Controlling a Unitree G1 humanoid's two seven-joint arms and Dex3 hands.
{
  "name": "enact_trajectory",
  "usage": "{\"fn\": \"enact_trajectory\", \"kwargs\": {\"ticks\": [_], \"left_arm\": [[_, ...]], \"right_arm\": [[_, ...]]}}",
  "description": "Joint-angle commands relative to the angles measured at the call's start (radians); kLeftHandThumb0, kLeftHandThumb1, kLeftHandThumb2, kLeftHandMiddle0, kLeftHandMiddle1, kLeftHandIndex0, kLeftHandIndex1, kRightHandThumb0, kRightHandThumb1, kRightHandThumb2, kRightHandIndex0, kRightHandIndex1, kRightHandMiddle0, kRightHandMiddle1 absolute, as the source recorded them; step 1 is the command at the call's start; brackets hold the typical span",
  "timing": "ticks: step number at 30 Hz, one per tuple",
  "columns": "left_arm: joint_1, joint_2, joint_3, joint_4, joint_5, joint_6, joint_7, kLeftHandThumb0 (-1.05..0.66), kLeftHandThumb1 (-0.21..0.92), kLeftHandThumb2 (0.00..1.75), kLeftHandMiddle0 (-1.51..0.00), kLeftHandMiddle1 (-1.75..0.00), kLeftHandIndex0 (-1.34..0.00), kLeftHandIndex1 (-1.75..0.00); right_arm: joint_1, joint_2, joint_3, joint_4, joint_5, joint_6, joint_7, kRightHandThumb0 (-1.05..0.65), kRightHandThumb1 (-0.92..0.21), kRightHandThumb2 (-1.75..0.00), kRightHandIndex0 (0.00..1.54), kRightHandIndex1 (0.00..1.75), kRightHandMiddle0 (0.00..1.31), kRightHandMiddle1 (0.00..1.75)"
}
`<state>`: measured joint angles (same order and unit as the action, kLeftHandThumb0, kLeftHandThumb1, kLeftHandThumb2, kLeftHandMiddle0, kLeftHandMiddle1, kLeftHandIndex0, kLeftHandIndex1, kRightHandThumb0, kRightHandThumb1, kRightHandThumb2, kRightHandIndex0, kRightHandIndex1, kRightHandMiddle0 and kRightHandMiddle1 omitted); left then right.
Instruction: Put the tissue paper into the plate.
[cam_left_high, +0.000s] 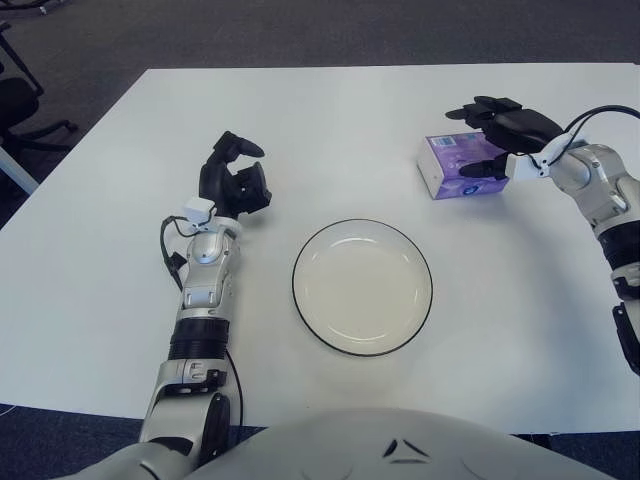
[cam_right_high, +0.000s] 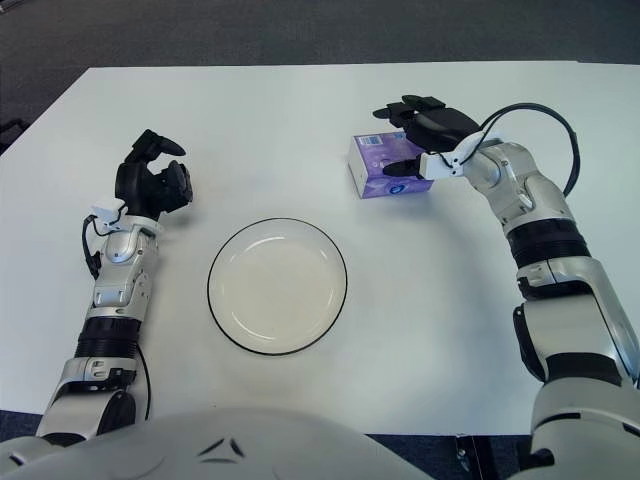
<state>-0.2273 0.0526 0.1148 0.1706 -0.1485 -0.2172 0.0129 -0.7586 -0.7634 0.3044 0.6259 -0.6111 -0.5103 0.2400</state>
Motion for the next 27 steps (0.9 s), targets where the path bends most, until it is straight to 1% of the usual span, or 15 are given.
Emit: {"fn": "enact_trajectory", "kwargs": {"ticks": [1, 8, 13, 27], "left_arm": [[0.196, -0.086, -0.023, 0.108, 0.005, -0.002, 0.008, -0.44, 0.43, 1.17, -1.28, -1.75, -0.52, -1.75], [0.198, -0.088, -0.024, 0.105, 0.001, -0.002, 0.005, -0.44, 0.43, 1.17, -1.29, -1.75, -0.52, -1.75], [0.201, -0.088, -0.025, 0.097, 0.000, -0.001, 0.005, -0.44, 0.44, 1.17, -1.29, -1.75, -0.52, -1.75], [0.206, -0.086, -0.028, 0.088, 0.008, -0.003, 0.013, -0.44, 0.44, 1.16, -1.29, -1.75, -0.51, -1.75]], "right_arm": [[-0.037, 0.022, 0.029, 0.040, -0.006, -0.023, 0.040, -1.04, -0.92, -0.68, 0.00, 0.00, 0.00, 0.21], [-0.044, 0.041, 0.040, 0.069, 0.019, -0.037, 0.106, -1.05, -0.92, -0.70, 0.00, 0.00, 0.00, 0.18], [-0.046, 0.053, 0.046, 0.080, 0.032, -0.031, 0.167, -1.04, -0.92, -0.71, 0.00, 0.00, 0.00, 0.17], [-0.053, 0.070, 0.067, 0.119, 0.024, -0.012, 0.247, -1.05, -0.92, -0.77, 0.00, 0.00, 0.00, 0.01]]}}
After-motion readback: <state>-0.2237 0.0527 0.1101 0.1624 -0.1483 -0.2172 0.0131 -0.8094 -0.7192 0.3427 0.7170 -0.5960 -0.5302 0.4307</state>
